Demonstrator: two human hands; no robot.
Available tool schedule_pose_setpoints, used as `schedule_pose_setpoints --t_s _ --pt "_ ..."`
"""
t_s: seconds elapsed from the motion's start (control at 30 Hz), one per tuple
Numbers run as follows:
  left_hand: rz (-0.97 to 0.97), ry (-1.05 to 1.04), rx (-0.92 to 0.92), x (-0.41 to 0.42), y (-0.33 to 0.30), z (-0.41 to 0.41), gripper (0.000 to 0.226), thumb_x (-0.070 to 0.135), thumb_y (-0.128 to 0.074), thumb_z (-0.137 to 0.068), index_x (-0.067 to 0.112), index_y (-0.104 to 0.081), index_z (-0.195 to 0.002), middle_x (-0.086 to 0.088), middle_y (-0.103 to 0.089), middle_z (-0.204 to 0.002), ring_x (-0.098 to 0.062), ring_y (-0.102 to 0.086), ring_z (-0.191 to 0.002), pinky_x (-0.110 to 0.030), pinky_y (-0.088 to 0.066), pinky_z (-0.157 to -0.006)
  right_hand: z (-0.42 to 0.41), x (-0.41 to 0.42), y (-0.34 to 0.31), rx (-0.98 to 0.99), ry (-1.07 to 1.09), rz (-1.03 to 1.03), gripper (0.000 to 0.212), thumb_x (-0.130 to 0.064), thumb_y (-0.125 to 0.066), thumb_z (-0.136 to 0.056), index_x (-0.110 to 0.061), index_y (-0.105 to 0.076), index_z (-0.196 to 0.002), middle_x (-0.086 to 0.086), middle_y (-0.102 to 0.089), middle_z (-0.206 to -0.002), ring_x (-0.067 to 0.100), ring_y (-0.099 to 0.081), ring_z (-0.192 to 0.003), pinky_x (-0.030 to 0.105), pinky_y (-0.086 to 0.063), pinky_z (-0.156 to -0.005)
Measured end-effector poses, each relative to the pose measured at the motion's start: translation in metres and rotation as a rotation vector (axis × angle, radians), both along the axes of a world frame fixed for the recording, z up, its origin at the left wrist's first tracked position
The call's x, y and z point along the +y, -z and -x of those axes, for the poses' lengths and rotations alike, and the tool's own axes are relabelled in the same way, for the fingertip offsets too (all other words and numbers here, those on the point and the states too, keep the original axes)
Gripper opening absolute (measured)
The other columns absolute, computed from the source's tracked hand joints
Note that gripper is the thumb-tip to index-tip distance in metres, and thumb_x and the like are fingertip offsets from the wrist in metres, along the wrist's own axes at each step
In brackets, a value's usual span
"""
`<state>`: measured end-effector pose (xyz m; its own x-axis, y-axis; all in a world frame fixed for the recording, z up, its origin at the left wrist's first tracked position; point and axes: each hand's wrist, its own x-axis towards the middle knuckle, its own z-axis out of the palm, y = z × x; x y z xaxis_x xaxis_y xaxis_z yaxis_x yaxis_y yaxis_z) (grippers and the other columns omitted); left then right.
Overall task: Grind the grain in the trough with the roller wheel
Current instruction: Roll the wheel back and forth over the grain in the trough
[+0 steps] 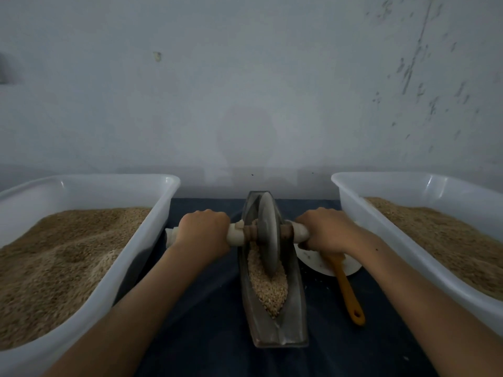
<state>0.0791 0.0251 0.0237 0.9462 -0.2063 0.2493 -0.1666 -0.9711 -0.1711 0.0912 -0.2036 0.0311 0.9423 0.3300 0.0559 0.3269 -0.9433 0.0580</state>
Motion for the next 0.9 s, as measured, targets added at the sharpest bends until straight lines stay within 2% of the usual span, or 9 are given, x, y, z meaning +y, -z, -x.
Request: schedule_pose_setpoints --t_s 0.13,0.27,0.37,0.43,0.57,0.7,0.8,0.9 --pt "-0.006 0.009 0.14 0.002 -0.006 0.002 0.026 0.032 -0.063 -0.082 0.019 -0.059 -0.105 0.004 -0.055 -0.085 -0.016 -0.058 -0.084 -0.029 -0.045 -0.074 0.004 0.001 -0.01 0.197 0.043 -0.004 0.027 -0.028 -0.071 -0.081 -0.025 -0.063 -0.106 -0.005 -0.061 -0.088 0.015 -0.06 -0.081 0.028 -0.047 -0.066" --pt "-0.004 0.019 0.092 0.002 -0.004 0.001 0.024 0.032 -0.062 -0.083 0.02 -0.059 -0.103 0.003 -0.059 -0.09 -0.016 -0.058 -0.084 -0.028 -0.043 -0.071 0.003 0.0 -0.007 0.202 0.053 -0.026 0.025 -0.028 -0.071 -0.082 -0.026 -0.063 -0.106 -0.004 -0.064 -0.092 0.015 -0.061 -0.085 0.03 -0.049 -0.071" --pt "0.022 0.024 -0.013 0.002 0.001 -0.002 0.016 0.031 -0.058 -0.086 0.023 -0.058 -0.1 0.003 -0.062 -0.096 -0.017 -0.06 -0.088 -0.028 -0.038 -0.069 0.0 0.001 0.0 0.045 0.028 -0.014 0.003 -0.03 -0.063 -0.086 -0.029 -0.059 -0.087 -0.005 -0.064 -0.087 0.016 -0.062 -0.083 0.03 -0.045 -0.066" --pt "0.053 0.024 -0.077 0.002 0.004 -0.003 0.01 0.031 -0.055 -0.088 0.024 -0.055 -0.096 0.003 -0.062 -0.096 -0.018 -0.06 -0.088 -0.029 -0.037 -0.068 -0.001 0.002 0.006 -0.099 0.027 -0.019 0.016 -0.031 -0.056 -0.089 -0.03 -0.05 -0.074 -0.006 -0.06 -0.082 0.018 -0.062 -0.082 0.03 -0.04 -0.063" --pt "0.097 0.03 -0.103 0.004 0.008 -0.004 0.009 0.032 -0.055 -0.088 0.026 -0.054 -0.095 0.004 -0.062 -0.094 -0.017 -0.06 -0.087 -0.028 -0.038 -0.069 0.0 0.004 0.011 -0.258 -0.002 -0.032 0.021 -0.03 -0.053 -0.091 -0.03 -0.042 -0.074 -0.006 -0.057 -0.081 0.019 -0.059 -0.08 0.03 -0.036 -0.064" --pt "0.078 0.02 0.06 0.007 0.004 -0.005 0.017 0.031 -0.061 -0.083 0.021 -0.059 -0.097 0.003 -0.06 -0.089 -0.017 -0.058 -0.082 -0.028 -0.042 -0.07 0.003 0.005 -0.001 -0.088 0.002 0.033 0.026 -0.028 -0.059 -0.087 -0.033 -0.043 -0.067 -0.007 -0.054 -0.075 0.015 -0.054 -0.073 0.028 -0.036 -0.06" --pt "0.069 0.022 0.216 0.009 -0.002 -0.005 0.026 0.033 -0.067 -0.078 0.02 -0.059 -0.099 0.006 -0.051 -0.079 -0.014 -0.052 -0.076 -0.028 -0.043 -0.07 0.006 0.006 -0.01 0.057 -0.006 0.078 0.008 -0.026 -0.065 -0.083 -0.029 -0.059 -0.086 -0.004 -0.061 -0.081 0.015 -0.06 -0.077 0.027 -0.042 -0.059" --pt "0.058 0.022 0.236 0.008 -0.004 -0.005 0.03 0.033 -0.068 -0.077 0.02 -0.059 -0.102 0.006 -0.049 -0.077 -0.015 -0.052 -0.075 -0.029 -0.045 -0.071 0.007 0.005 -0.012 0.136 0.011 0.077 0.02 -0.026 -0.068 -0.082 -0.025 -0.064 -0.102 -0.001 -0.065 -0.088 0.016 -0.062 -0.08 0.028 -0.046 -0.063"
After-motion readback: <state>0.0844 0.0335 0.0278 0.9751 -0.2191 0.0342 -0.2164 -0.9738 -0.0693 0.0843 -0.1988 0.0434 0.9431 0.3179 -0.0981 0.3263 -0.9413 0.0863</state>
